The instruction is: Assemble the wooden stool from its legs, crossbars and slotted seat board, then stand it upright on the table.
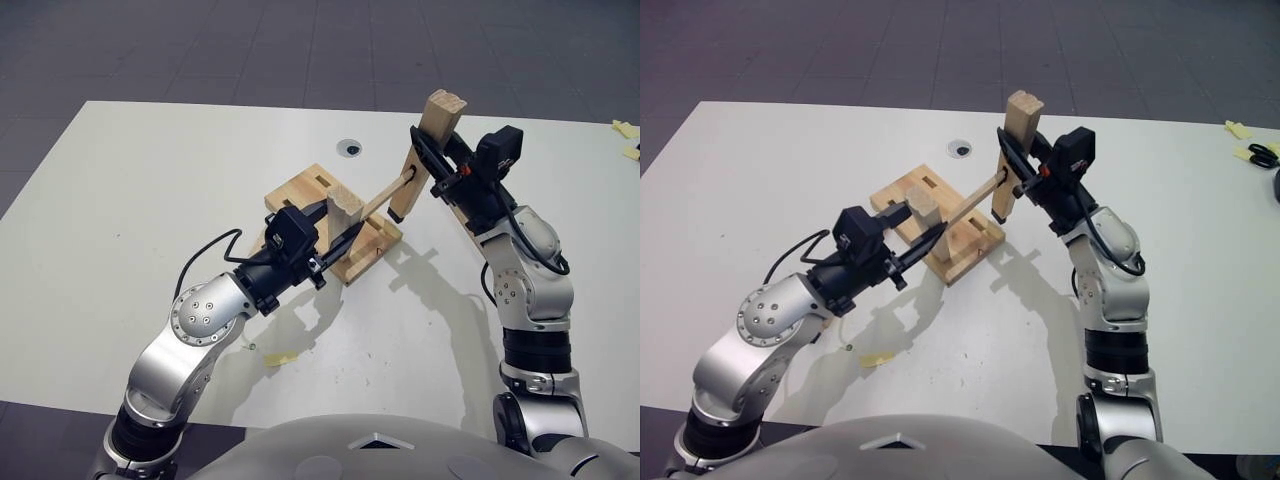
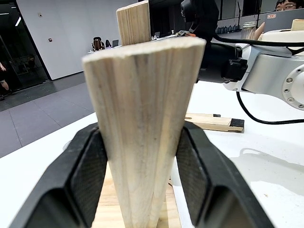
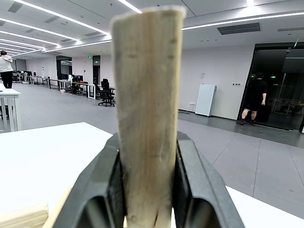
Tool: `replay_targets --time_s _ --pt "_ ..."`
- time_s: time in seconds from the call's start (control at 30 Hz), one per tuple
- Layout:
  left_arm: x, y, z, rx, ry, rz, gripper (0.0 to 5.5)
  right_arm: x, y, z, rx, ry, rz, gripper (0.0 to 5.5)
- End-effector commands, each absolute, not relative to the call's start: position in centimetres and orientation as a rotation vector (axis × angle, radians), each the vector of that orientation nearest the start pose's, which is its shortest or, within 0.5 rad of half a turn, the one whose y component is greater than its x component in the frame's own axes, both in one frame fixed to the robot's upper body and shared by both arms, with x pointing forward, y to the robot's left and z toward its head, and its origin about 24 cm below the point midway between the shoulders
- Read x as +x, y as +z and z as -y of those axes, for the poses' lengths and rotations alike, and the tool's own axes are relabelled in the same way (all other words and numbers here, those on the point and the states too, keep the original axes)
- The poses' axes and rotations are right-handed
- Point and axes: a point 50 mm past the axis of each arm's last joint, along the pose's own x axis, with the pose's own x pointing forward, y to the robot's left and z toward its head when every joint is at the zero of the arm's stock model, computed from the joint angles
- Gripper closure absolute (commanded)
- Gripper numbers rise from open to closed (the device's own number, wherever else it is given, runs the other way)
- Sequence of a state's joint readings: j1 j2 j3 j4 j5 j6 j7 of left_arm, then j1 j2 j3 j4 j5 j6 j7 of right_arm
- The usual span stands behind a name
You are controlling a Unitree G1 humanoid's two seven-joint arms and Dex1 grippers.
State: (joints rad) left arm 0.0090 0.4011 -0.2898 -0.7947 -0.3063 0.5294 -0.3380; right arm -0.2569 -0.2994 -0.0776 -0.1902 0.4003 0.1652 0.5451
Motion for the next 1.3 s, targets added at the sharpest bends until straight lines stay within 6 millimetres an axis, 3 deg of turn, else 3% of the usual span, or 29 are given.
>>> replay_targets --time_s 0.03,0.13,0.3,0.47,0.53,0.73,0.83,1.03,1.3 --pt "19.0 11.7 -9.3 0.126 -0.857 -0.071 3.46 27.2 15.3 15.3 0.041 0.678 0.322 4.47" --pt "19.0 11.7 -9.4 0.103 -0.876 -0.082 3.46 26.9 14.5 15.2 0.032 0.682 0.306 4.47" --pt "19.3 13.0 -9.9 -0.127 -0.905 -0.089 3.46 27.0 13.4 16.1 0.003 0.664 0.28 4.47" --pt "19.3 12.8 -9.7 -0.096 -0.907 -0.113 3.44 26.7 13.0 16.0 0.002 0.668 0.273 4.47" --pt "18.9 12.3 -9.4 -0.071 -0.916 -0.133 3.44 26.6 13.4 15.5 0.01 0.682 0.286 4.47" --pt "18.4 11.2 -9.1 -0.025 -0.91 -0.165 3.44 27.2 17.6 14.0 0.028 0.723 0.402 4.47" --pt "18.6 11.2 -9.2 -0.016 -0.899 -0.158 3.44 27.1 18.0 13.7 0.049 0.732 0.403 4.47" --pt "18.7 10.8 -9.4 0.02 -0.895 -0.165 3.44 26.9 17.3 13.6 0.126 0.786 0.3 4.47" --pt "18.8 10.8 -9.7 0.037 -0.9 -0.169 3.44 27.2 14.8 14.9 0.222 0.797 0.085 4.47"
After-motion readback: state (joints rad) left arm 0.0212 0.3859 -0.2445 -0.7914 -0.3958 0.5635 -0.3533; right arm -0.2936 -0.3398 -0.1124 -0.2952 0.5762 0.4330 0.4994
